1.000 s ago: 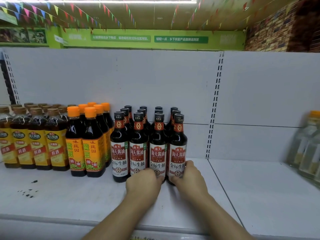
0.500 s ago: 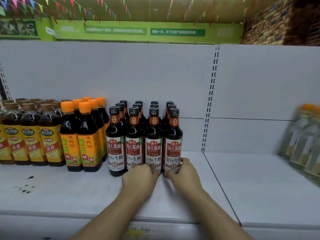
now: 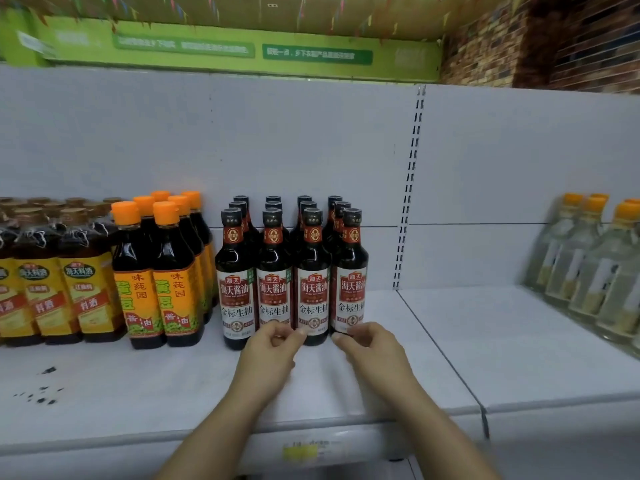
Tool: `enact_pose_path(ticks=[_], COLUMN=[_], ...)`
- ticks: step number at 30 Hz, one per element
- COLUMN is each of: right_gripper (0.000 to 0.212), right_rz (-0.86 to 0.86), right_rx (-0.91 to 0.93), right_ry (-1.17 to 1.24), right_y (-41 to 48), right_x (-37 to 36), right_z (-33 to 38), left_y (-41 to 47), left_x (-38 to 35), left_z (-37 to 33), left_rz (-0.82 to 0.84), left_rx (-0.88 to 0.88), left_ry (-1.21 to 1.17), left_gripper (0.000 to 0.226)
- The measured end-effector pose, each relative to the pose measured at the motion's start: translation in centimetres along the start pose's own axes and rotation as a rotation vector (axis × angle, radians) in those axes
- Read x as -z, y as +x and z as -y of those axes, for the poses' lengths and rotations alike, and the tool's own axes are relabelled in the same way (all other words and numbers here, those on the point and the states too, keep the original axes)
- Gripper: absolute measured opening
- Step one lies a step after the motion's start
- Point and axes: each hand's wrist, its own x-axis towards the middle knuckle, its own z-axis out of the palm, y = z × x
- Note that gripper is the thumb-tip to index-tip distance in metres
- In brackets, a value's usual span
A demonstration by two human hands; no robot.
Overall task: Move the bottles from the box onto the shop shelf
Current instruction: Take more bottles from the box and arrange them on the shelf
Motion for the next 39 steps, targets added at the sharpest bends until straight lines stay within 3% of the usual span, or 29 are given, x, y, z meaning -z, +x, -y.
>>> enact_pose_path(ticks=[5, 10, 19, 29, 39], right_gripper=[0.054, 0.030, 0.024, 0.017, 0.014], right_rz=[-0.010, -0.158, -0.385, -0.503, -0.597], right_rx=[-0.026, -0.056, -0.068, -0.139, -0.214], right_ry=[0.104, 0.066, 0.097, 0.126, 0.068], right_y=[-2.3, -5.4, -11.8, -16.6, -21.2], right_x=[-2.5, -4.8, -6.2, -2.7, 4.5], right_z=[1.5, 3.1, 4.8, 5.0, 1.9], left_y=[-1.6, -3.1, -5.5, -7.8, -11.8], left_x=[3.4, 7.1, 10.0, 7.7, -0.7], left_z=[0.6, 1.6, 1.9, 0.7, -0.6], left_rz=[0.070, 0.176, 0.302, 0.537, 0.692], left_rx=[0.004, -0.016, -0.107, -0.144, -0.156], left_ry=[-0.104, -0.159, -0.221, -0.228, -0.244], left_gripper=[0.020, 0.020, 0.014, 0.016, 0.014])
